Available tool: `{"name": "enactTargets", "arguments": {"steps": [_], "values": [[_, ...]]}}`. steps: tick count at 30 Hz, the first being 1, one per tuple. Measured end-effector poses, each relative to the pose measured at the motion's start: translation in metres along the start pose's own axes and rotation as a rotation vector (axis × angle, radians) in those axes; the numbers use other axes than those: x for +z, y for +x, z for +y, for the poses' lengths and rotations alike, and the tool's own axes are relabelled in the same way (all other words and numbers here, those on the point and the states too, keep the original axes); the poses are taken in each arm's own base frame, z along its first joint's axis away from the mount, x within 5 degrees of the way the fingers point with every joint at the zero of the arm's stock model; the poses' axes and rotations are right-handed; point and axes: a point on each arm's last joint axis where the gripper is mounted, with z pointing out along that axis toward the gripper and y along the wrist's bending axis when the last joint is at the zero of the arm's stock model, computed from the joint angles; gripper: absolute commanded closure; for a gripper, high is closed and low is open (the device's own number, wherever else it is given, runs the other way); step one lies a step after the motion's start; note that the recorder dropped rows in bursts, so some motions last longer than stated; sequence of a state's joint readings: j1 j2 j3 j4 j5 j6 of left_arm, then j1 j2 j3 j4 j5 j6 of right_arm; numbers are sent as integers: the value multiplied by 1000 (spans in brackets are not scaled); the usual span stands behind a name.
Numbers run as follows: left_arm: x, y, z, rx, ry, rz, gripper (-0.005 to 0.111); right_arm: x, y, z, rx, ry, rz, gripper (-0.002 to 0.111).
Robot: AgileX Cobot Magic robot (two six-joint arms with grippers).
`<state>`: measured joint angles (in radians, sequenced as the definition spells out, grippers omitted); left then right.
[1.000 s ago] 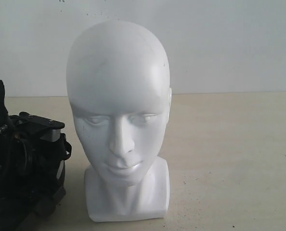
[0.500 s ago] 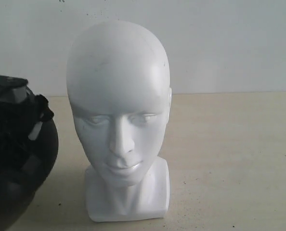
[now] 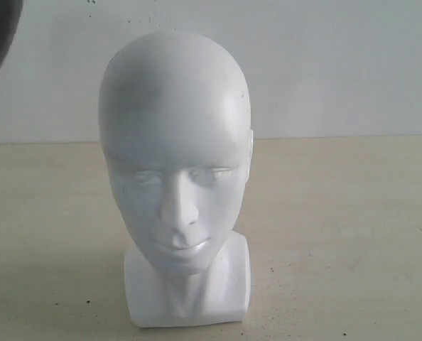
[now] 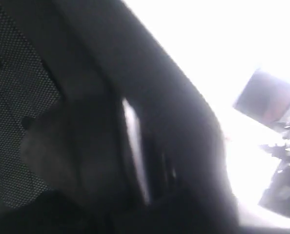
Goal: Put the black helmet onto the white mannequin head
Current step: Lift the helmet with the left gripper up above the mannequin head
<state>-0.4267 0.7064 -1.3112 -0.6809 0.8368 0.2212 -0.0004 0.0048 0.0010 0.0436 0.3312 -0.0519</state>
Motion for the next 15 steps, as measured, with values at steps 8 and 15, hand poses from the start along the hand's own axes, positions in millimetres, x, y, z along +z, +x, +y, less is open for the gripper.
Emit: {"name": "enactTargets", "arguments": {"steps": [8, 15], "values": [[17, -43, -35, -7, 494, -162, 102, 0, 0, 0, 0, 0, 0, 108], [86, -39, -10, -112, 762, -75, 102, 0, 0, 0, 0, 0, 0, 108]]}}
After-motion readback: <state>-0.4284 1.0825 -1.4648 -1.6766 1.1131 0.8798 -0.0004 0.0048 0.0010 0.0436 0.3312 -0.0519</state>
